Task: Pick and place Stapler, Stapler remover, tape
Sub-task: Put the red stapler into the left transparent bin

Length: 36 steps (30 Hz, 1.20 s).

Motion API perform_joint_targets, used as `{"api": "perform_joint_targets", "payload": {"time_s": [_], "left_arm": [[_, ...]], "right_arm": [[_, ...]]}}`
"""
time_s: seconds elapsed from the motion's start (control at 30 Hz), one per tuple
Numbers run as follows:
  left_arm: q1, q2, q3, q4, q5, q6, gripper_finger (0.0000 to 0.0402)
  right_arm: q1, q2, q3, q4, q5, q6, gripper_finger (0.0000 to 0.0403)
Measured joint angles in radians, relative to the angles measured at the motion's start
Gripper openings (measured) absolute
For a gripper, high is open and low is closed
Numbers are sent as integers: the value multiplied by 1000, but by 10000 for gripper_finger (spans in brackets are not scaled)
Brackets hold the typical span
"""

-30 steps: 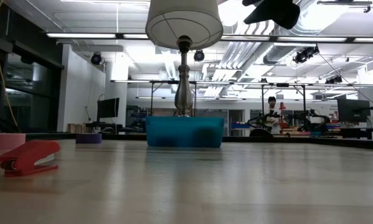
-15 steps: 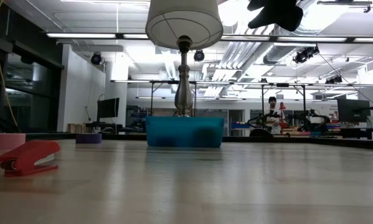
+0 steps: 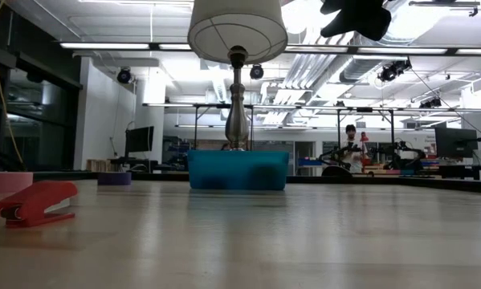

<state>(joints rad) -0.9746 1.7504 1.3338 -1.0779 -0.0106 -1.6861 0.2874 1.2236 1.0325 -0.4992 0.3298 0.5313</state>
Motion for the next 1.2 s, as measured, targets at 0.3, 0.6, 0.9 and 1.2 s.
{"api": "perform_joint_targets", "payload": {"time_s": [0.3,0.6,0.9,1.2], "left_arm": [[36,-6,4,2,8,39,203],[91,-33,119,-139,-105,32,209],[227,-12,149,-64,-185,-8,209],[353,77,148,-37,-151,82,209]], "right_arm": [[0,0,0,-12,-5,0,186],[0,0,0,-53,1,46,186],[0,0,0,-127,34,142,186],[0,0,0,-166,34,175,186]]}}
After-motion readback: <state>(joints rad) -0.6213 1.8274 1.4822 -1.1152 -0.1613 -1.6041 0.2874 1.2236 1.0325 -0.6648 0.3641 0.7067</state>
